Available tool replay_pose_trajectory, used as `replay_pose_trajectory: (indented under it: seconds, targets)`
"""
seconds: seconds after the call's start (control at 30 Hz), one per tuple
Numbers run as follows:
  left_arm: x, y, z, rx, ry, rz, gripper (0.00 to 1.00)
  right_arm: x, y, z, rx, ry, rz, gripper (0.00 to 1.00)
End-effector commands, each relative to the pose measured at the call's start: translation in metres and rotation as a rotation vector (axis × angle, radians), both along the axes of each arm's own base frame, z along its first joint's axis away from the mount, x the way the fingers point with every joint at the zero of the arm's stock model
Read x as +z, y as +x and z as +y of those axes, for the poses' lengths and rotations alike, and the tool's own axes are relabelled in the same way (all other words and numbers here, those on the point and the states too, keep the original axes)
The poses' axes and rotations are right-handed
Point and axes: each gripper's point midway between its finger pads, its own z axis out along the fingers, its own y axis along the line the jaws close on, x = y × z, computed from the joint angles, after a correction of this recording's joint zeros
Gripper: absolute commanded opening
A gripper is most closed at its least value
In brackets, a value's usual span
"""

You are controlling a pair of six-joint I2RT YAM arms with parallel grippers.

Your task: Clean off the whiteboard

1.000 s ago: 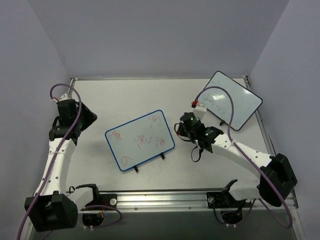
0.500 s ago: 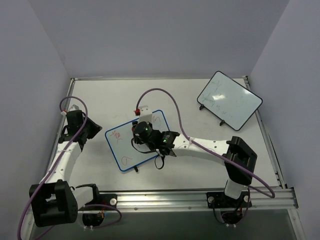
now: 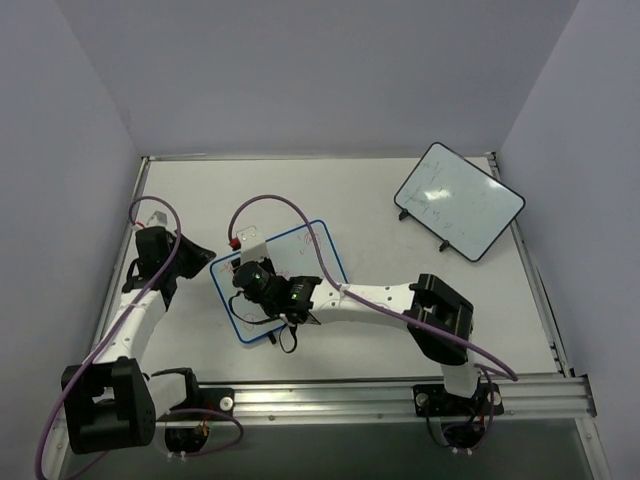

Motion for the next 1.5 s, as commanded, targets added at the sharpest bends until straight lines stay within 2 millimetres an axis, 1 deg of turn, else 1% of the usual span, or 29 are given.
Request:
replay_pose_trajectory:
  seconds: [0.0, 0.13, 0.37, 0.57, 0.63, 0.67, 0.87, 0.93, 1.07, 1.13, 1.17, 1.2, 1.23, 1.27, 1.33, 1.47]
  targets:
    - [0.018, 0.006, -0.008, -0.042, -0.03, -0.084, 0.02, 0.018, 0.014, 0.005, -0.057, 0.0, -0.088, 0.0]
    - [0.023, 0.001, -0.01, -0.059, -0.02, -0.097, 0.02, 0.015, 0.017, 0.007, -0.07, -0.023, -0.113, 0.0]
    - [0.027, -0.003, -0.016, -0.09, -0.03, -0.11, 0.02, 0.011, 0.013, 0.017, -0.064, -0.034, -0.136, 0.0]
    - [0.028, -0.005, -0.02, -0.107, -0.033, -0.118, 0.02, 0.009, 0.004, 0.034, -0.027, -0.032, -0.143, 0.0]
    - [0.028, -0.006, -0.021, -0.113, -0.031, -0.119, 0.02, 0.012, -0.002, 0.043, -0.009, -0.021, -0.149, 0.0]
    - [0.029, -0.006, -0.021, -0.11, -0.03, -0.121, 0.02, 0.009, -0.002, 0.044, -0.007, -0.028, -0.149, 0.0]
    - [0.031, -0.008, -0.022, -0.116, -0.027, -0.124, 0.02, 0.009, -0.004, 0.052, 0.007, -0.018, -0.141, 0.0]
    - [0.031, -0.009, -0.022, -0.116, -0.025, -0.124, 0.02, 0.009, -0.004, 0.052, 0.006, -0.019, -0.142, 0.0]
    - [0.031, -0.009, -0.022, -0.116, -0.025, -0.124, 0.02, 0.009, 0.0, 0.045, -0.023, -0.037, -0.149, 0.0]
    - [0.031, -0.009, -0.023, -0.117, -0.025, -0.124, 0.02, 0.006, 0.005, 0.035, -0.05, -0.048, -0.146, 0.0]
    - [0.031, -0.009, -0.023, -0.118, -0.025, -0.125, 0.02, 0.01, 0.008, 0.031, -0.061, -0.039, -0.147, 0.0]
    - [0.03, -0.009, -0.023, -0.118, -0.026, -0.123, 0.02, 0.005, 0.014, 0.023, -0.076, -0.05, -0.14, 0.0]
    - [0.031, -0.009, -0.023, -0.119, -0.025, -0.124, 0.02, 0.005, 0.017, 0.019, -0.087, -0.046, -0.136, 0.0]
    - [0.03, -0.009, -0.023, -0.116, -0.023, -0.123, 0.02, 0.01, 0.018, 0.016, -0.094, -0.033, -0.137, 0.0]
    - [0.029, -0.009, -0.023, -0.118, -0.022, -0.122, 0.02, 0.011, 0.024, 0.004, -0.12, -0.042, -0.139, 0.0]
    - [0.029, -0.009, -0.023, -0.119, -0.021, -0.123, 0.02, 0.013, 0.032, -0.012, -0.161, -0.057, -0.152, 0.0]
